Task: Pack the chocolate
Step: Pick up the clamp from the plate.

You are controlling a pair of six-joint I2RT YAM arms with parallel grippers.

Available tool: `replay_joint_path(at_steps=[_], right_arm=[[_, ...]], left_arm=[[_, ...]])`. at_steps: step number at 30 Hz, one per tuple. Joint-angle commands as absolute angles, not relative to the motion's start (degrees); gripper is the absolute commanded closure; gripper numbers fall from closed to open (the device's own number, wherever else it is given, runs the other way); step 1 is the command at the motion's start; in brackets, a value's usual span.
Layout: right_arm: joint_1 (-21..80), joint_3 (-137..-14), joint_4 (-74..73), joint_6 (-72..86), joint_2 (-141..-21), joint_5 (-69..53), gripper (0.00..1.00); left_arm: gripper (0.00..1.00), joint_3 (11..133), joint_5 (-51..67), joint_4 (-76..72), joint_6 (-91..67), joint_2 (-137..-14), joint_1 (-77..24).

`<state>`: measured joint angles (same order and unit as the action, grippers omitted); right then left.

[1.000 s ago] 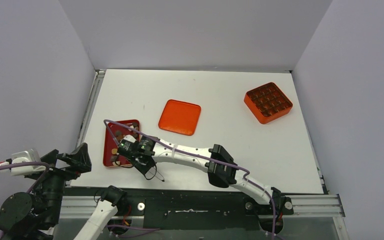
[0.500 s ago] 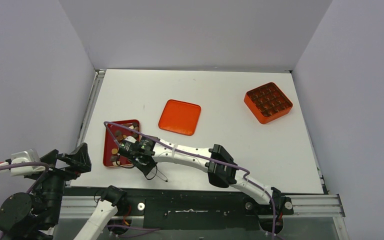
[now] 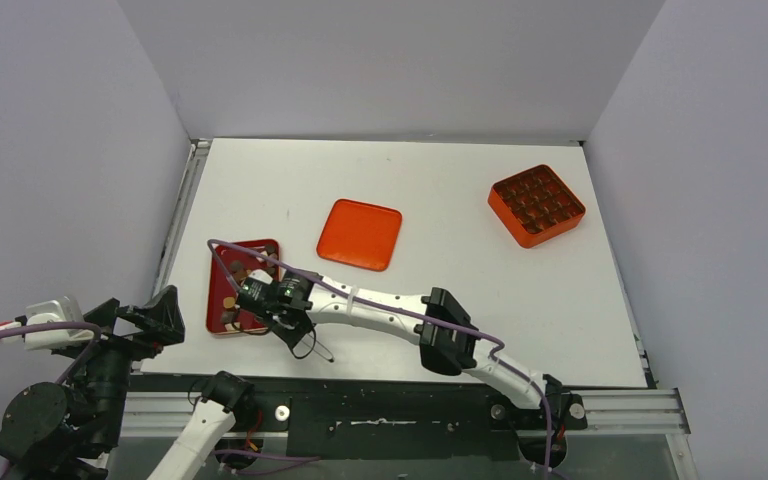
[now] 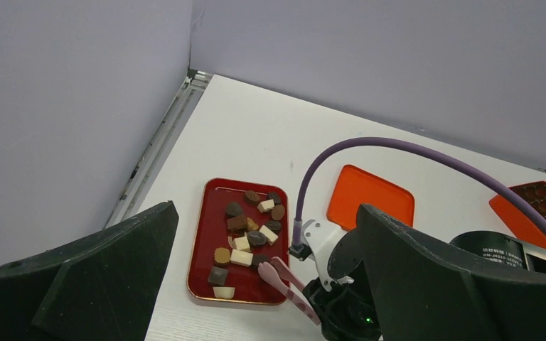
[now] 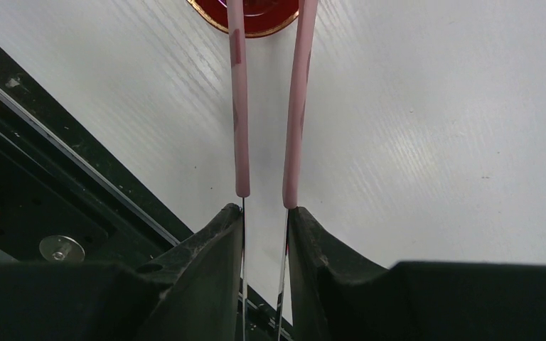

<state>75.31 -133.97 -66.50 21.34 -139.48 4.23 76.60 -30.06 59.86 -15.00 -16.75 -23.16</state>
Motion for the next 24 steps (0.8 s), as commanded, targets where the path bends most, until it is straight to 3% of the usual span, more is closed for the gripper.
replay_joint_path(at_steps=[1, 14, 19, 24], right_arm=[[74.81, -133.91, -63.61, 20.57, -131.86, 5.36, 0.76], [68.68, -118.26, -57.39, 21.86, -118.26, 5.06, 0.76], [67.94, -115.81, -56.37, 21.81, -116.5, 3.92, 0.7], [68.24, -108.42, -51.39, 21.83, -110.1, 5.9, 0.7]], left_arm=[[0.03, 78.47, -28.6, 57.36, -15.28, -18.1, -23.31], [0.03, 73.0, -27.21, 56.4, -17.45, -17.31, -23.35], [0.03, 68.57, -27.57, 56.57, -18.45, -17.13, -23.38], [0.16, 63.02, -20.56, 57.98, -27.34, -21.16, -23.48]])
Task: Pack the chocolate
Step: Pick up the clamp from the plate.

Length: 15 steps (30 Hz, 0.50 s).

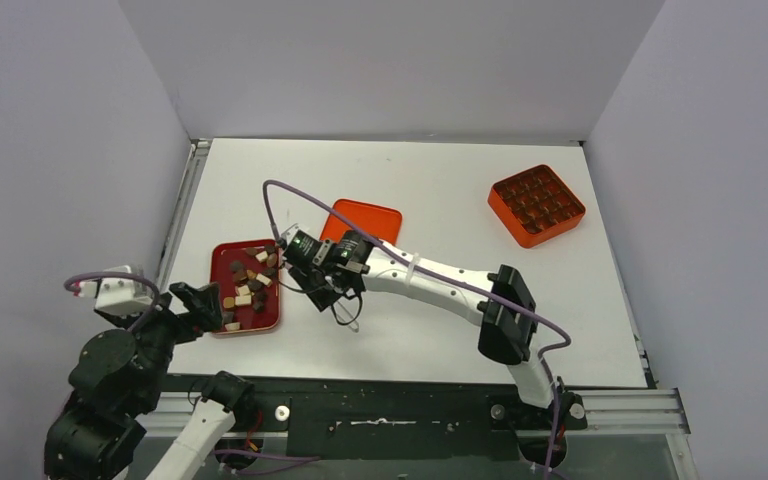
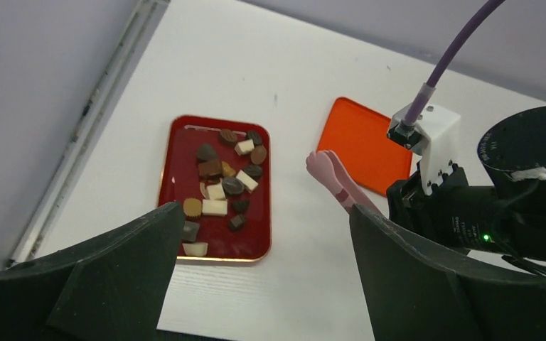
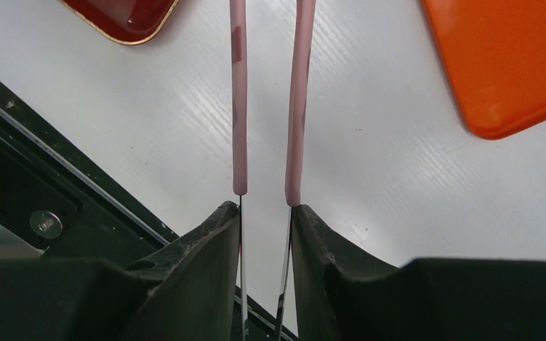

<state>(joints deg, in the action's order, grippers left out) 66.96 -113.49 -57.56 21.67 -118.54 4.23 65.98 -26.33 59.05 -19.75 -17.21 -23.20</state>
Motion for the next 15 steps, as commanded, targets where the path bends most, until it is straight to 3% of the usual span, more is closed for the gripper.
replay_joint_path(at_steps=[1, 8, 15], right_arm=[[68.31, -105.64, -48.02, 21.43, -107.84, 6.07, 0.7], [69.8, -86.36, -31.03, 17.64, -92.31, 7.03, 0.69], [71.34, -80.21, -25.46, 13.35, -86.48, 6.42, 0.69]], left_arm=[[0.17, 62.66, -19.77, 58.08, -29.37, -22.49, -23.48], [0.18, 61.72, -12.53, 50.77, -37.65, -30.37, -23.47], [0.19, 60.5, -6.63, 42.22, -39.6, -38.05, -23.2]])
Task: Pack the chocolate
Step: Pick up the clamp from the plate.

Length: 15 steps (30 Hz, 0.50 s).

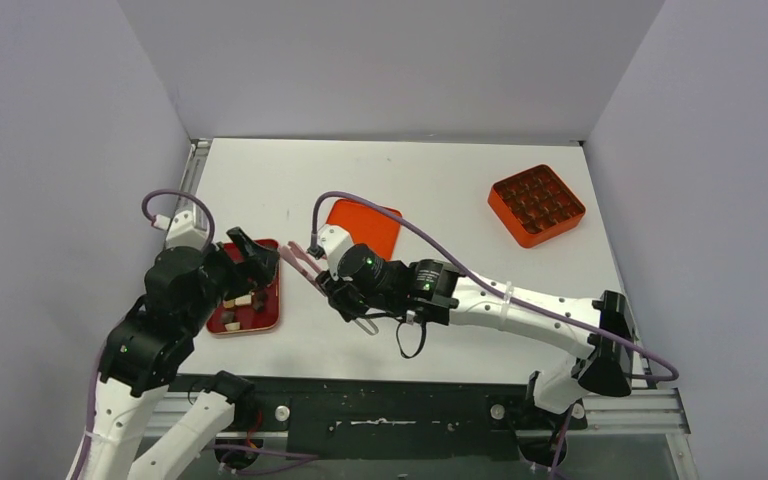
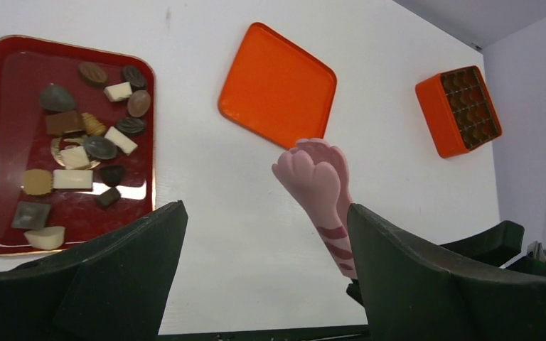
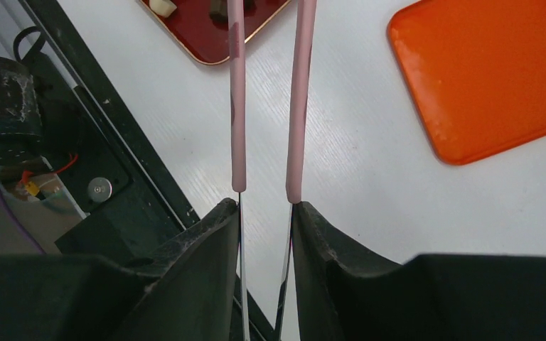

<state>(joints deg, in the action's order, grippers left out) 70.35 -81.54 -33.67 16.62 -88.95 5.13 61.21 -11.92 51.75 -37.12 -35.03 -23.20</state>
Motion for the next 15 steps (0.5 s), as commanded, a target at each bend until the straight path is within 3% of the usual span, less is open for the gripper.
replay_joint_path(at_steps=[1, 15], right_arm=[[71.61, -79.83, -25.14, 13.21, -85.99, 7.05, 0.7], [72.34, -77.51, -24.86, 13.74, -81.95, 14.08, 0.71]], left_arm=[[0.19, 59.77, -6.73, 41.77, -39.45, -38.91, -23.14], [0.2, 51.86, -10.13, 46.78, -37.69, -44.33, -20.97]])
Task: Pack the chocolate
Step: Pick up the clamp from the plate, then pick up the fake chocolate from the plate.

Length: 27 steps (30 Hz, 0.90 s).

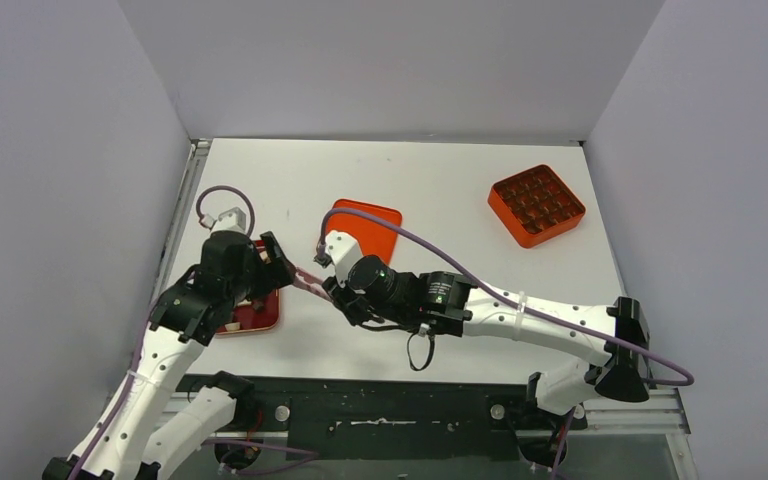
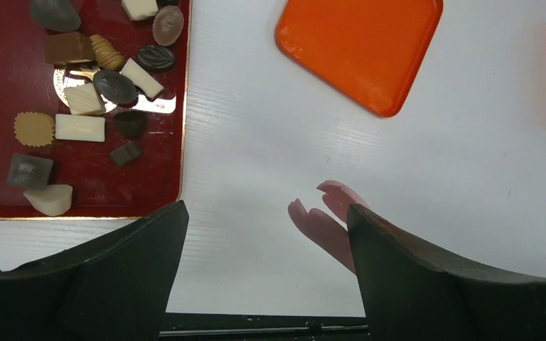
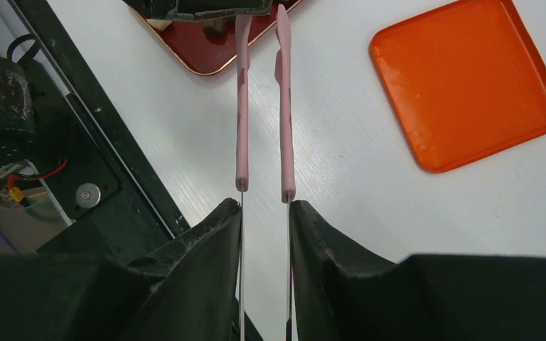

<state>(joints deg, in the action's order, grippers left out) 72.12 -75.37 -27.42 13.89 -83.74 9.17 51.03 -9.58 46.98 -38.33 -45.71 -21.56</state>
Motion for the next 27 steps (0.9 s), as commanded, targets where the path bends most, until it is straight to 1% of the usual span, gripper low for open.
replay_joint_path(at_steps=[1, 12, 15, 19, 27], right_arm=[[72.37, -78.11, -25.32, 13.68, -82.37, 14.21, 0.71], [71.77, -83.01, -28.33, 14.35, -86.17, 12.2, 0.71], [71.33, -83.62, -28.95, 14.62, -87.94, 11.25, 0.7], [71.15, -86.24, -29.15, 15.7, -91.59, 9.46, 0.68], [72.44, -97.83, -32.26, 16.98, -104.6, 6.55, 0.66]], left_arm=[[0.2, 51.75, -10.31, 46.95, -37.68, -43.87, -20.92], [0.19, 52.14, -10.91, 52.58, -38.17, -39.94, -20.25], [0.19, 56.05, -12.36, 55.11, -36.72, -36.68, -20.13], [0.19, 63.73, -17.19, 58.74, -33.88, -31.86, -20.17], [0.18, 77.08, -22.43, 61.54, -28.17, -27.16, -20.21]])
